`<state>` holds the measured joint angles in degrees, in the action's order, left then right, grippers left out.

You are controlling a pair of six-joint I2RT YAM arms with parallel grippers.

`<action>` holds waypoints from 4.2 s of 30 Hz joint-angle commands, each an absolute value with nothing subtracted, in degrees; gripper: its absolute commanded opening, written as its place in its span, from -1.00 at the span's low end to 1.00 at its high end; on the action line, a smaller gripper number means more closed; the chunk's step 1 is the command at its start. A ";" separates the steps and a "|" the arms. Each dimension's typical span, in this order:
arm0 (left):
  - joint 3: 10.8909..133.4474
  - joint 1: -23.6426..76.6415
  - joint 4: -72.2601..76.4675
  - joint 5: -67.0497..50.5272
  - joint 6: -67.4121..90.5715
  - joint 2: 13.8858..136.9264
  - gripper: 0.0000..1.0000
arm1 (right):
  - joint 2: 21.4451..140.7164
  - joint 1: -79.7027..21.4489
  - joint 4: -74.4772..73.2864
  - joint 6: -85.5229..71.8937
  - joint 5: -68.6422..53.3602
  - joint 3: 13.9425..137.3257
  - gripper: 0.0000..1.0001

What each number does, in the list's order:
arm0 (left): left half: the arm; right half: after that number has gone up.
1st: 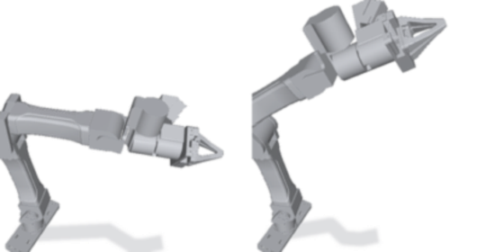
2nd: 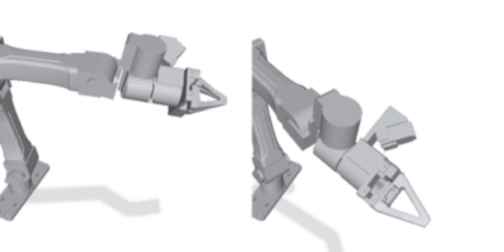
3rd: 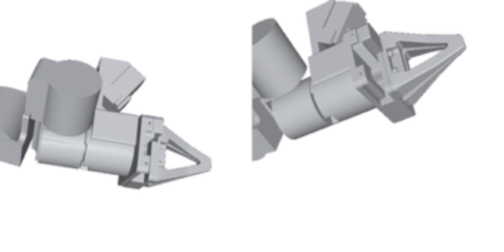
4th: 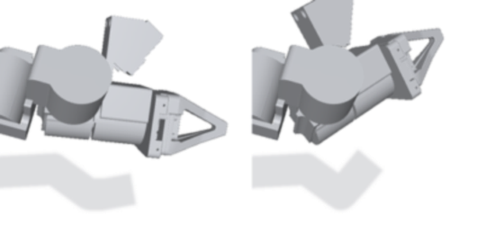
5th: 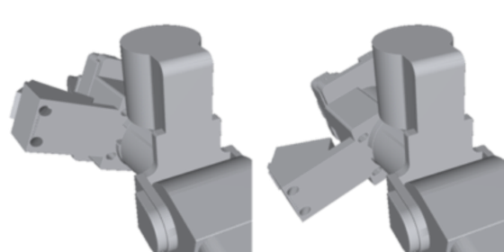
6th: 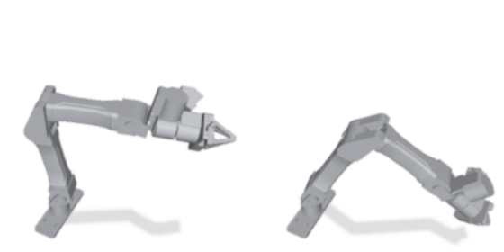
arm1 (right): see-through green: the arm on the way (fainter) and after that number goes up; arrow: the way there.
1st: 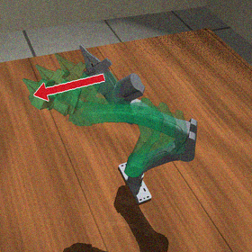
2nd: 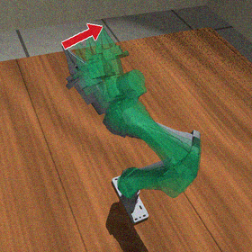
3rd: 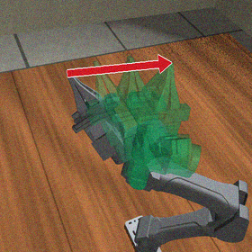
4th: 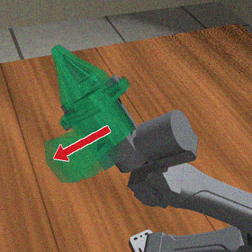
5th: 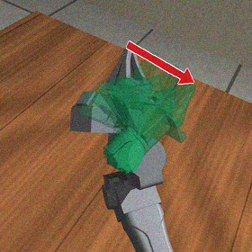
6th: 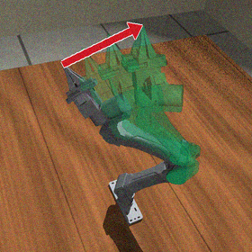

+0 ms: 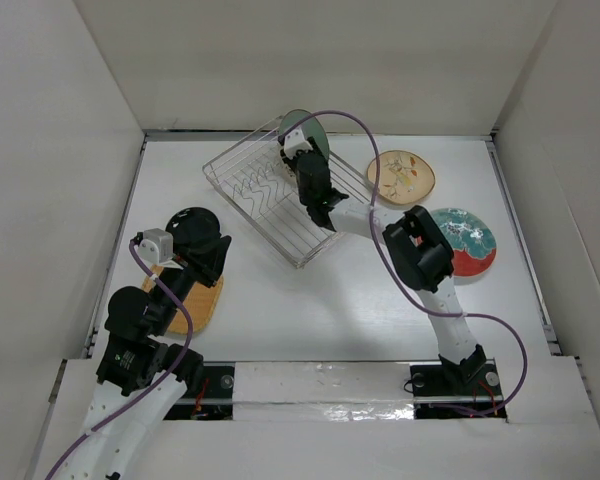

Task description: Load the plates into the dish rack

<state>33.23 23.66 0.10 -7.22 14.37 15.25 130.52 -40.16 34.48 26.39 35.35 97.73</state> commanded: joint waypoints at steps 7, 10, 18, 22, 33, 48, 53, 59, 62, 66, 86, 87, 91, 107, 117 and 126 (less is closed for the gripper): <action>34.80 23.91 1.76 -5.45 13.71 14.68 -0.49 | 111.99 -45.61 24.63 11.64 33.58 94.93 0.13; 34.98 23.91 1.76 -3.70 14.23 13.01 -1.00 | 103.84 -51.14 18.20 1.72 30.25 88.70 -0.57; 34.45 22.76 2.81 4.21 15.82 6.16 -1.00 | 100.98 -67.05 14.05 -25.47 18.21 77.26 -0.95; 34.10 22.76 3.08 5.71 15.73 3.70 -0.71 | 108.18 -72.93 12.22 -37.23 18.19 79.18 -0.35; 34.01 22.76 3.16 3.87 15.73 2.46 -0.30 | 119.96 -74.62 20.03 -63.98 18.47 73.83 0.15; 34.10 22.76 3.16 3.34 15.56 0.35 -0.27 | 134.82 -70.84 26.53 -75.23 9.14 83.23 -0.05; 34.10 22.76 3.25 2.99 15.64 0.26 -0.27 | 135.44 -71.45 30.76 -80.15 10.45 79.99 -0.96; 34.19 22.76 3.43 2.99 15.56 0.44 -0.27 | 124.66 -74.97 35.33 -75.78 15.37 68.13 -1.00; 34.45 22.76 3.78 3.78 15.21 0.79 -0.27 | 118.76 -76.90 32.79 -68.24 20.90 65.75 -1.00; 35.77 22.76 3.96 3.87 14.94 1.93 -0.27 | 107.00 -76.91 32.17 -56.63 28.64 63.38 -1.00; 33.93 22.76 4.66 -3.16 15.03 6.06 -0.27 | 102.73 -43.08 40.78 -7.85 30.41 80.49 -1.00; 33.93 22.76 4.66 -2.99 14.77 6.50 -0.27 | 105.44 -42.54 41.83 -5.91 30.24 84.25 -1.00; 33.93 22.76 4.57 -2.64 14.42 7.20 -0.27 | 110.46 -39.64 40.52 -0.63 25.94 92.01 -1.00; 34.01 22.76 4.57 -2.37 13.97 9.32 -0.27 | 119.19 -33.66 28.92 12.74 6.50 107.67 -1.00; 34.01 22.76 4.66 -2.90 14.06 9.41 -0.27 | 111.10 -33.13 26.10 12.13 5.80 102.31 -1.00; 33.93 22.76 4.48 -2.81 14.24 8.88 -0.27 | 107.40 -33.13 22.33 11.07 3.25 101.16 -1.00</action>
